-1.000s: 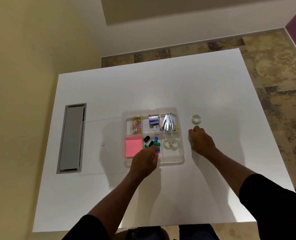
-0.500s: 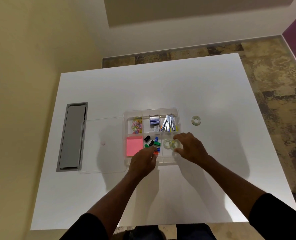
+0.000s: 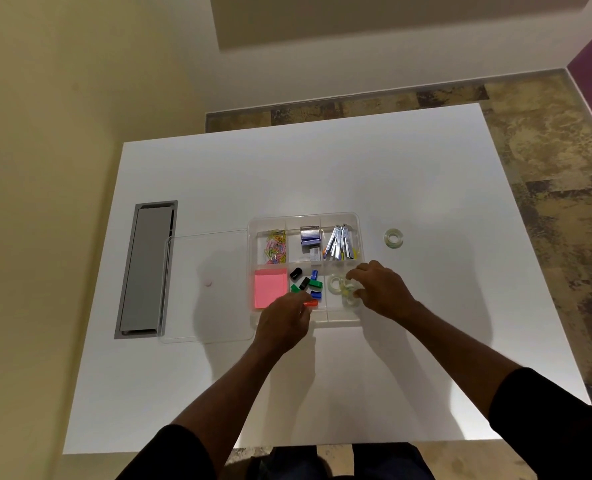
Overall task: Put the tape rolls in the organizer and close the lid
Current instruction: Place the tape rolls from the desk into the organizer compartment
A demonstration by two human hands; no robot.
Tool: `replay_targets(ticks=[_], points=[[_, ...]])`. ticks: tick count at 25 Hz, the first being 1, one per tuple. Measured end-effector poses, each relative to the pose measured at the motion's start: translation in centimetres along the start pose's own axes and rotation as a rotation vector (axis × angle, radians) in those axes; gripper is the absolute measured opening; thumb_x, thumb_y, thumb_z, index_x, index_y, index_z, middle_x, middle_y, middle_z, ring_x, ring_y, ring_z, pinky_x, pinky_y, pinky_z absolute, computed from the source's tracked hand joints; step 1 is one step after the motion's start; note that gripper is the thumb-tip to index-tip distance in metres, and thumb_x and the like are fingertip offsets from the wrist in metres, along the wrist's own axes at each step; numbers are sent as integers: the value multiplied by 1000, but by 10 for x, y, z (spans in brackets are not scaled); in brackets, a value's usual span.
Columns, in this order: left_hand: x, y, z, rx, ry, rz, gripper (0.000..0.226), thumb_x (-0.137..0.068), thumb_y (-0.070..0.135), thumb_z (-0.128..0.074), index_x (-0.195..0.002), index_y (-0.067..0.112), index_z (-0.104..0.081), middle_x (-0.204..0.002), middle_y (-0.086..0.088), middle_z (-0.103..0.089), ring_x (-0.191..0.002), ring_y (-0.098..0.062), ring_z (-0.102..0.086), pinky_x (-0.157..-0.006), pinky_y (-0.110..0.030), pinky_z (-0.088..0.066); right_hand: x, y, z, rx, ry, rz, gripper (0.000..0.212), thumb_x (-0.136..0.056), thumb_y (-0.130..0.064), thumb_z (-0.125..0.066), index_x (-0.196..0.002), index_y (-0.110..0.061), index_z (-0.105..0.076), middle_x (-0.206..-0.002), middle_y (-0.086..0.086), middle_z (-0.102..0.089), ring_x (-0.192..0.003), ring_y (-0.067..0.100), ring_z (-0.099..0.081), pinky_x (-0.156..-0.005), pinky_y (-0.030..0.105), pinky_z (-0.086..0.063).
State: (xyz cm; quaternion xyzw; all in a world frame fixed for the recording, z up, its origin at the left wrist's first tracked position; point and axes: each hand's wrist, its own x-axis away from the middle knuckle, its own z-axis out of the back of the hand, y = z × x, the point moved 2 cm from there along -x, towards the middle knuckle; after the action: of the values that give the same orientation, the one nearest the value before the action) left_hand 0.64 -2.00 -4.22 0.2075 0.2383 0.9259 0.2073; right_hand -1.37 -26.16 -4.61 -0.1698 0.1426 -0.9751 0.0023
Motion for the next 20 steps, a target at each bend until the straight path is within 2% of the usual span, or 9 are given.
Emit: replay_targets(ticks=[4, 5, 6, 8, 10, 12, 14, 17, 20], points=[[-1, -1, -2, 0, -3, -8, 25, -105, 24, -61, -127, 17, -71, -108, -6, -79, -89, -18, -72, -73, -30, -59, 0, 17, 9, -330, 239, -170, 36, -92, -20, -79, -126, -17, -72, -117, 3, -73, -95, 24, -70, -83, 41, -60], [-2, -1, -4, 1, -3, -7, 25, -105, 23, -61, -127, 17, -71, -108, -6, -79, -88, -18, -72, -74, -30, -59, -2, 24, 12, -389, 288, -238, 38, -91, -18, -80, -128, -16, -71, -116, 5, -72, -92, 25, -70, -85, 43, -61], [-3, -1, -4, 2, -1, -5, 25, -105, 23, -61, -127, 17, -71, -107, -6, -79, -88, -18, -72, -73, -29, -59, -5, 33, 15, -415, 305, -299, 45, -91, -17, -80, -134, -14, -67, -123, 8, -70, -99, 27, -71, -90, 45, -60], [-5, 0, -6, 6, 3, 0, 25, -105, 24, -61, -126, 16, -72, -107, -7, -79, -87, -17, -71, -71, -26, -55, -13, 50, 16, -353, 176, -397, 72, -90, -21, -81, -153, -13, -47, -153, 14, -51, -134, 34, -56, -106, 49, -54], [-6, -1, -8, 7, 4, 9, 25, -105, 25, -61, -125, 16, -73, -107, -6, -79, -88, -18, -71, -72, -28, -55, -19, 66, 14, -235, -38, -428, 101, -89, -28, -83, -166, -16, -19, -173, 15, -16, -157, 37, -26, -116, 56, -46], [-5, -2, -10, 3, 6, 15, 24, -105, 26, -61, -122, 16, -74, -106, -6, -79, -87, -18, -71, -73, -34, -60, -24, 77, 13, -167, -158, -413, 114, -88, -30, -83, -168, -21, -3, -176, 13, 7, -164, 36, -3, -121, 59, -40], [-6, -3, -11, -4, 13, 19, 22, -105, 26, -61, -119, 16, -75, -103, -5, -80, -84, -17, -70, -72, -34, -60, -31, 84, 15, -164, -213, -386, 116, -89, -22, -82, -169, -25, 2, -176, 9, 15, -165, 35, 4, -123, 60, -37], [-9, -5, -13, -9, 21, 13, 20, -104, 23, -62, -116, 15, -77, -101, -4, -81, -81, -15, -70, -70, -32, -59, -38, 87, 17, -97, -247, -359, 105, -92, -10, -74, -168, -29, -4, -177, 7, 8, -164, 36, -5, -119, 60, -42], [-11, -5, -12, -11, 24, 15, 22, -105, 21, -60, -116, 15, -78, -101, -4, -81, -82, -16, -71, -73, -34, -62, -41, 84, 18, -4, -123, -323, 68, -95, -3, -62, -155, -20, -35, -161, 16, -31, -145, 41, -40, -101, 58, -57]])
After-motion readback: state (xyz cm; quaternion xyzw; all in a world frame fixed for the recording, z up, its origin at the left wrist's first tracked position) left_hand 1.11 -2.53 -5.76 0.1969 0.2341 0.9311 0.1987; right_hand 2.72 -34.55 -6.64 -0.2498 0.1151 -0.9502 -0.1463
